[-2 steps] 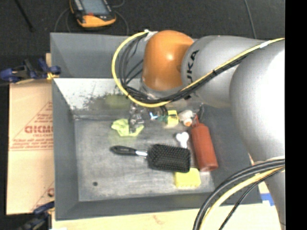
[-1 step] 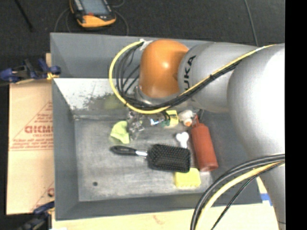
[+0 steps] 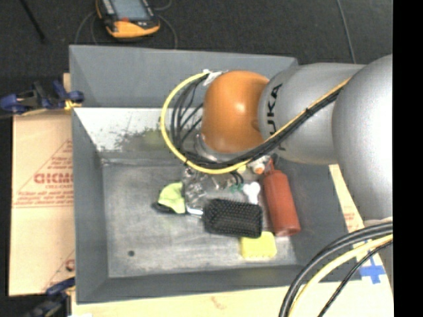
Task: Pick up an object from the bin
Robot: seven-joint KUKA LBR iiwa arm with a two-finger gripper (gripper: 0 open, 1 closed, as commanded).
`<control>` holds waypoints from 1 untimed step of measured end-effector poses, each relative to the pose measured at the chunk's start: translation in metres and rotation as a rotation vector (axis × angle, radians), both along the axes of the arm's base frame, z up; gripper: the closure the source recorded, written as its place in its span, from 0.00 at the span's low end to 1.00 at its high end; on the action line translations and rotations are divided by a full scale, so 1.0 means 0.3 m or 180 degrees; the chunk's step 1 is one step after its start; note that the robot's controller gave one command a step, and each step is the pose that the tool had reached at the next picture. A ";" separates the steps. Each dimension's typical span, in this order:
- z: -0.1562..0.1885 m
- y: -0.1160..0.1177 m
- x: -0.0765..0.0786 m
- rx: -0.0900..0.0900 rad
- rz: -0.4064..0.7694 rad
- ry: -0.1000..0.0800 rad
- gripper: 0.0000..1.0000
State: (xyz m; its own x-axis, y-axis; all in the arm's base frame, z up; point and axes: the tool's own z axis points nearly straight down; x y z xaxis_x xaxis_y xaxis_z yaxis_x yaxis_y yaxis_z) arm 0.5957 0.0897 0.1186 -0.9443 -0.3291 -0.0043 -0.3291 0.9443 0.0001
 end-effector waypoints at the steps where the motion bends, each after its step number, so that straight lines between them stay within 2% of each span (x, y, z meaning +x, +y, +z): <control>1: 0.000 0.000 0.000 0.0002 -0.0005 0.0001 1.00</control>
Offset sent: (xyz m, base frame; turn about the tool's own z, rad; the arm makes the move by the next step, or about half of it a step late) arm 0.0000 0.0000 0.0000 0.0000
